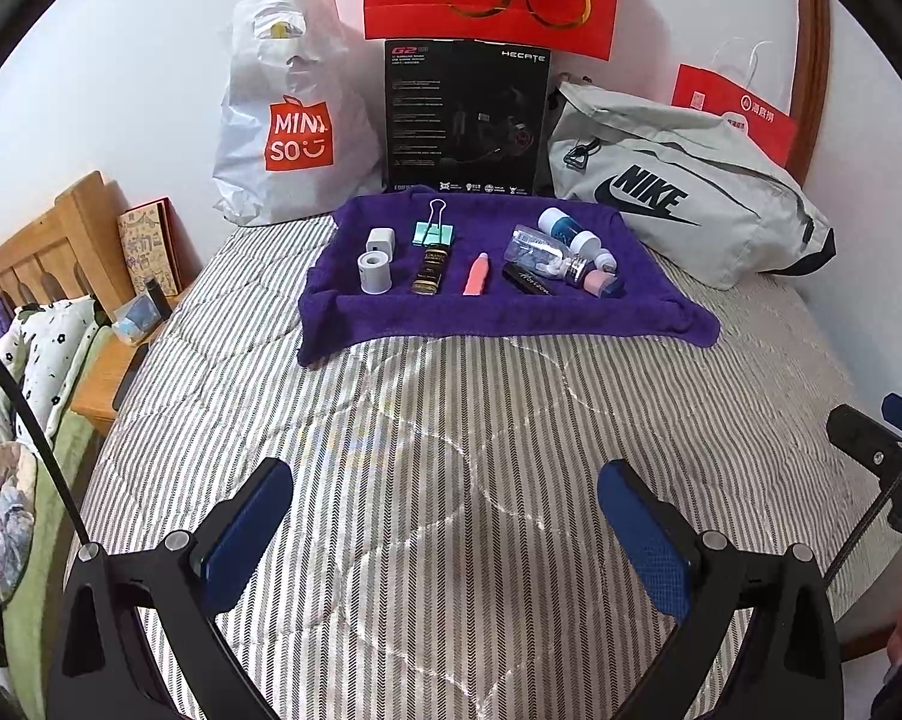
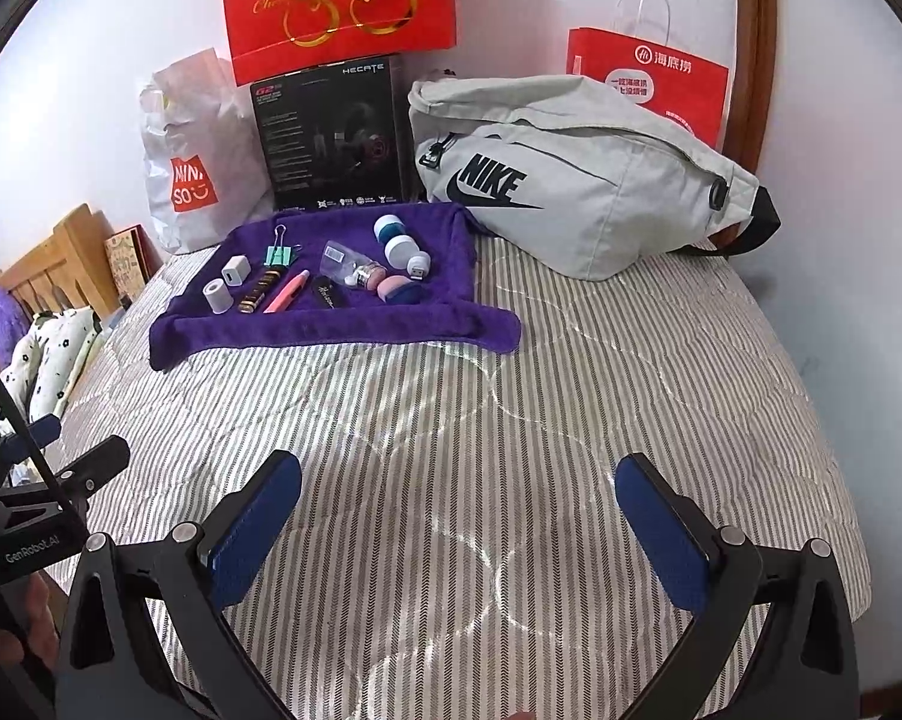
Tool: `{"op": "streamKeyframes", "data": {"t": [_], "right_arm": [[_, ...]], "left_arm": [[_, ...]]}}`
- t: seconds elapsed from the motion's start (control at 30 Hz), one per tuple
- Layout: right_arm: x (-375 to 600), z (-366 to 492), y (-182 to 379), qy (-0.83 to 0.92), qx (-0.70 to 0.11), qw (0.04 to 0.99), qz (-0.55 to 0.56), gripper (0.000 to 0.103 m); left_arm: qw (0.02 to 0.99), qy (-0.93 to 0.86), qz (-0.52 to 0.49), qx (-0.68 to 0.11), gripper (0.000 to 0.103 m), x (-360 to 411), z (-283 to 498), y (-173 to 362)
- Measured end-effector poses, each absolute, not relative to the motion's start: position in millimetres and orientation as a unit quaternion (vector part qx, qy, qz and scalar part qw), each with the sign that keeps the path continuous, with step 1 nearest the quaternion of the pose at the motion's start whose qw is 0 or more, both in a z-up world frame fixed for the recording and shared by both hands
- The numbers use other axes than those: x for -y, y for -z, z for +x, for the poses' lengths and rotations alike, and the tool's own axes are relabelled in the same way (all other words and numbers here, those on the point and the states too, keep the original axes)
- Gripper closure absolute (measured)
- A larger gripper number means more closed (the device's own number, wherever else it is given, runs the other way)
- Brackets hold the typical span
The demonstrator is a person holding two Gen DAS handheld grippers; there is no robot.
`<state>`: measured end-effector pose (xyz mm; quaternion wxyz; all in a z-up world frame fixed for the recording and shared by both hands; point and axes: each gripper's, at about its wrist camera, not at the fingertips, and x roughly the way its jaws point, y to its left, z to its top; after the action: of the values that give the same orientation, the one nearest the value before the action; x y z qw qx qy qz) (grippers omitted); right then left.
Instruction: Organize rigid objects
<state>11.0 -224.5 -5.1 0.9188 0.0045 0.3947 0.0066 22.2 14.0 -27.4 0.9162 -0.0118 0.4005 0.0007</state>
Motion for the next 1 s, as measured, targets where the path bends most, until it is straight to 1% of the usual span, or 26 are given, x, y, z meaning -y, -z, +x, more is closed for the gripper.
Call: {"op": "streamKeyframes", "data": {"t": [1.0], "right_arm": [[220.7,7.3,1.7,-0.008,-0.388,0.922,0.002,0.0]], "left_arm": [[0.911,-0.007,-0.011,-0.413,0.0,-14.5,23.2,32.6]]}}
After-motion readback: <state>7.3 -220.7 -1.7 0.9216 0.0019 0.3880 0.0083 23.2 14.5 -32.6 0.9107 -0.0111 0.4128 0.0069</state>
